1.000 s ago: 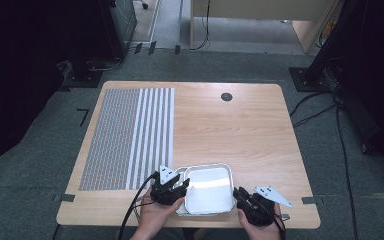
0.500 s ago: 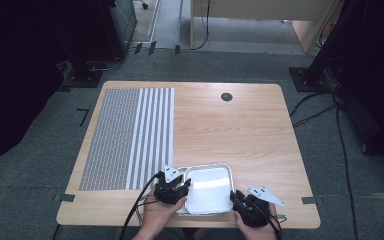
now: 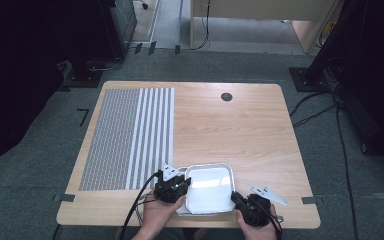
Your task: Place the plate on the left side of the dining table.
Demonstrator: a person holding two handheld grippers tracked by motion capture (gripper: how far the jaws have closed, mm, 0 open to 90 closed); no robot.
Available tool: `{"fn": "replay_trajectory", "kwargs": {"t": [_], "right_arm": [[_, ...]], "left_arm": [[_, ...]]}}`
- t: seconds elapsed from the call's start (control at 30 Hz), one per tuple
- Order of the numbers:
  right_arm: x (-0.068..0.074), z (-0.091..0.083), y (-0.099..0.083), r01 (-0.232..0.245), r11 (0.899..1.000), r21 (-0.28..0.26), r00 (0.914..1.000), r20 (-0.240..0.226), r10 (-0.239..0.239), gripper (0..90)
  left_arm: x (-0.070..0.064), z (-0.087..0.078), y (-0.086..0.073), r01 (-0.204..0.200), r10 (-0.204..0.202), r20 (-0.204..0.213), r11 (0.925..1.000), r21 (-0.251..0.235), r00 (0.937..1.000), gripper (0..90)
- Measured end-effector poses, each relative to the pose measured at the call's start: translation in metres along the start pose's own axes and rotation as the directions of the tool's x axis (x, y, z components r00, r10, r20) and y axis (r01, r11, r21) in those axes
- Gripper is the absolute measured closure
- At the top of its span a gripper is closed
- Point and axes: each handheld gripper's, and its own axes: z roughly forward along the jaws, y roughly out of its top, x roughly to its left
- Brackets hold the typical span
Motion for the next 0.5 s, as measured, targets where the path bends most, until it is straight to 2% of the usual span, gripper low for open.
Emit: {"fn": "replay_trajectory", "kwargs": {"t": [0.17, 0.5], "right_arm": [[-0.003, 0.0, 0.0, -0.035, 0.999, -0.008, 0.9992, -0.019, 0.034, 87.7], [0.011, 0.001, 0.006, -0.028, 0.999, -0.047, 0.9988, -0.042, 0.026, 88.0]], "left_arm": [[-0.001, -0.005, 0.002, -0.01, 0.01, -0.003, 0.9996, -0.027, 0.9999, 73.4], [0.003, -0.019, 0.015, 0.002, -0.006, -0.038, 0.9959, -0.091, 0.9993, 76.6]]}}
